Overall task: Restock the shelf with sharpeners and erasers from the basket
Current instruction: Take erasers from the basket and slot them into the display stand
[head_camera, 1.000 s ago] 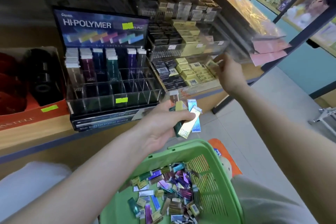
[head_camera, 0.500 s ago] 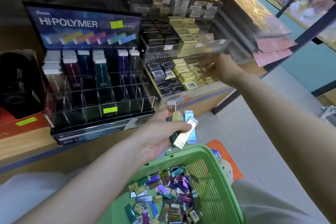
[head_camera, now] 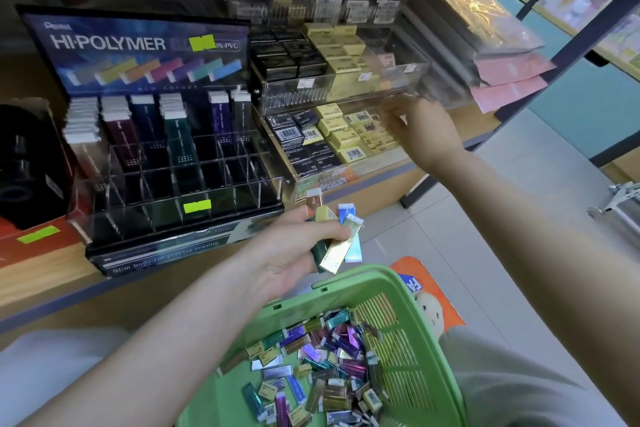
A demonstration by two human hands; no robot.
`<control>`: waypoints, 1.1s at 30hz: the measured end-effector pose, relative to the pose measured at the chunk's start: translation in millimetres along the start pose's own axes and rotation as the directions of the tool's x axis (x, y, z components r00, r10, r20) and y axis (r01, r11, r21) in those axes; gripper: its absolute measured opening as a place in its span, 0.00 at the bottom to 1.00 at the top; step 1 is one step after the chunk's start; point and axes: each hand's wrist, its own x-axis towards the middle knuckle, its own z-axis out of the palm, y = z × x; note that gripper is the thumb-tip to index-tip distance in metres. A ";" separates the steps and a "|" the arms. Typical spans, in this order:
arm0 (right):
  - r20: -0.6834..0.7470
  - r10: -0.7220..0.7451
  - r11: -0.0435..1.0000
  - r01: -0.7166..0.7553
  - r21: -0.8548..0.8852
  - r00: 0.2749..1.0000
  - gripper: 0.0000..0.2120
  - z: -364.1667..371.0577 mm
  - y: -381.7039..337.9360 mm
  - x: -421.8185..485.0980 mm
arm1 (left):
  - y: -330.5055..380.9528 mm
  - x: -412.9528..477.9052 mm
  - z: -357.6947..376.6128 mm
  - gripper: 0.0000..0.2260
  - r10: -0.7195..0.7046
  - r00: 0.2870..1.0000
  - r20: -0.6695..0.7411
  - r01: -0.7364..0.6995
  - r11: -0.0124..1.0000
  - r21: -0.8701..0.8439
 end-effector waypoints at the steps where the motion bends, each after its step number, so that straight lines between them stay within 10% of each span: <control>1: -0.104 0.000 0.998 0.007 0.070 0.995 0.08 -2.1 -4.1 -14.1 | -0.3 -0.2 -0.1 0.16 -0.001 1.000 -0.001 0.001 1.000 0.000; 5: -0.196 0.092 0.902 0.002 0.432 0.976 0.03 -12.4 -34.1 -91.8 | -2.8 -1.2 0.6 0.13 0.003 1.000 -0.024 -0.003 1.000 -0.007; 12: 0.456 0.128 0.673 -0.415 0.612 0.881 0.15 -2.6 -63.3 -155.2 | -13.1 -4.0 3.7 0.15 0.028 0.999 -0.031 -0.026 0.997 0.073; 17: 0.568 0.149 0.355 -0.580 0.734 0.810 0.09 -13.9 -69.7 -157.5 | -16.2 -9.3 3.1 0.17 0.048 0.999 -0.019 -0.047 0.997 0.056; 33: 0.382 0.092 0.440 -0.381 0.813 0.920 0.03 -53.5 -106.1 -149.1 | -7.0 -63.7 -20.4 0.02 0.394 0.903 -0.175 -0.324 0.888 0.326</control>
